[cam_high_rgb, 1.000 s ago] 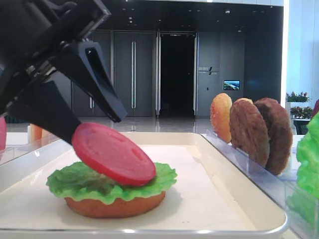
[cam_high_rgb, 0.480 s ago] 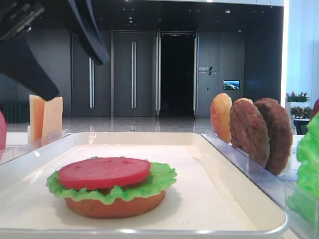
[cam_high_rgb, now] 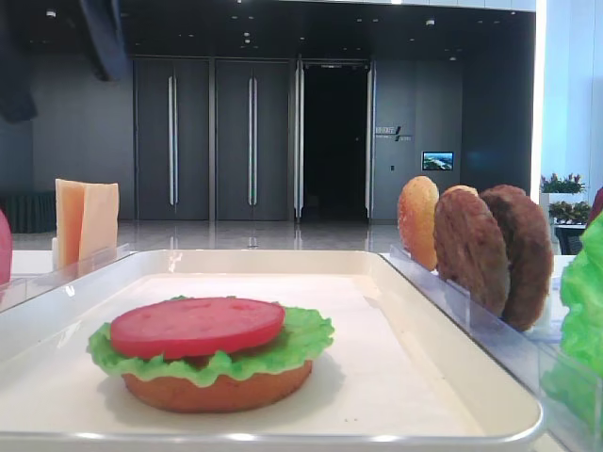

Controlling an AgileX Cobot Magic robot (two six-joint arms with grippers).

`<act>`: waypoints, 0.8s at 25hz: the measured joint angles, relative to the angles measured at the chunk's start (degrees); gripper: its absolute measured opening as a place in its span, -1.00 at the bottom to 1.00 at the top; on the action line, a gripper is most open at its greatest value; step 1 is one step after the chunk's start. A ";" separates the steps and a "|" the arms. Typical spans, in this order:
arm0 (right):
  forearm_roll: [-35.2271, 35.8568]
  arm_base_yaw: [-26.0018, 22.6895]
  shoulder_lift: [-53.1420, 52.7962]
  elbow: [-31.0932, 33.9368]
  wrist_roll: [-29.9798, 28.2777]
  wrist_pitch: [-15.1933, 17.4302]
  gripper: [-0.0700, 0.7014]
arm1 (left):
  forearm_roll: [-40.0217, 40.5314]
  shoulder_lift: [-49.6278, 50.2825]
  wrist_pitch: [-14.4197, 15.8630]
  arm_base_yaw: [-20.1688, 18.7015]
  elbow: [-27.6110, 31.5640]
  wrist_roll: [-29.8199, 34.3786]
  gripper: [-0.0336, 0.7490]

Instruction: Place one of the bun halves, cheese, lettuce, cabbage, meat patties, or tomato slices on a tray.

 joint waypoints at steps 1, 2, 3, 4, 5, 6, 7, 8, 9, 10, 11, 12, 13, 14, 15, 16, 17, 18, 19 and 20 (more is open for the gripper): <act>0.00 0.00 0.00 0.00 0.00 0.00 0.57 | 2.87 -0.11 2.11 1.02 -0.85 -1.39 0.84; 0.00 0.00 0.00 0.00 0.00 0.00 0.57 | 5.68 -0.22 4.20 2.27 -1.47 -2.55 0.84; 0.00 0.00 0.00 0.00 0.00 0.00 0.57 | 7.94 -0.35 5.93 3.56 -2.13 -3.54 0.84; 0.00 0.00 0.00 0.00 0.00 0.00 0.57 | 10.42 -0.42 8.05 4.85 -2.70 -4.34 0.84; 0.00 0.00 0.00 0.00 0.00 0.00 0.57 | 12.71 -0.42 9.99 5.95 -3.08 -4.74 0.84; 0.00 0.00 0.00 0.00 0.00 0.00 0.57 | 14.42 -0.44 11.62 7.26 -3.26 -5.17 0.84; 0.00 0.00 0.00 0.00 0.00 0.00 0.57 | 16.41 -0.49 12.84 8.57 -3.40 -5.59 0.84; 0.00 0.00 0.00 0.00 0.00 0.00 0.57 | 18.31 -0.49 14.09 9.62 -3.40 -5.97 0.84; 0.00 0.00 0.00 0.00 0.00 0.00 0.57 | 20.14 -0.49 15.28 10.80 -3.40 -6.25 0.84; 0.00 0.00 0.00 0.00 0.00 0.00 0.57 | 21.48 -0.49 16.13 11.86 -3.40 -6.38 0.84; 0.00 0.00 0.00 0.00 0.00 0.00 0.57 | 22.96 -0.49 17.11 12.74 -3.40 -6.57 0.83; 0.00 0.00 0.00 0.00 0.00 0.00 0.57 | 24.37 -0.49 18.18 13.35 -3.40 -6.75 0.83; 0.00 0.00 0.00 0.00 0.00 0.00 0.57 | 25.44 -0.49 19.19 13.79 -3.44 -7.11 0.83; 0.00 0.00 0.00 0.00 0.00 0.00 0.57 | 26.80 -0.49 20.02 13.98 -3.44 -7.46 0.83; 0.00 0.00 0.00 0.00 0.00 0.00 0.57 | 27.77 -0.49 21.01 14.04 -3.44 -7.83 0.83; 0.00 0.00 0.00 0.00 0.00 0.00 0.57 | 28.49 -0.54 21.78 14.04 -3.44 -8.32 0.83; 0.00 0.00 0.00 0.00 0.00 0.00 0.57 | 28.83 -0.69 22.19 14.04 -3.44 -8.71 0.83; 0.00 0.00 0.00 0.00 0.00 0.00 0.57 | 28.99 -1.00 22.47 14.04 -3.44 -8.92 0.83; 0.00 0.00 0.00 0.00 0.00 0.00 0.57 | 29.01 -1.51 22.59 14.04 -3.44 -8.98 0.83; 0.00 0.00 0.00 0.00 0.00 0.00 0.57 | 28.90 -2.10 22.59 14.04 -3.11 -9.04 0.83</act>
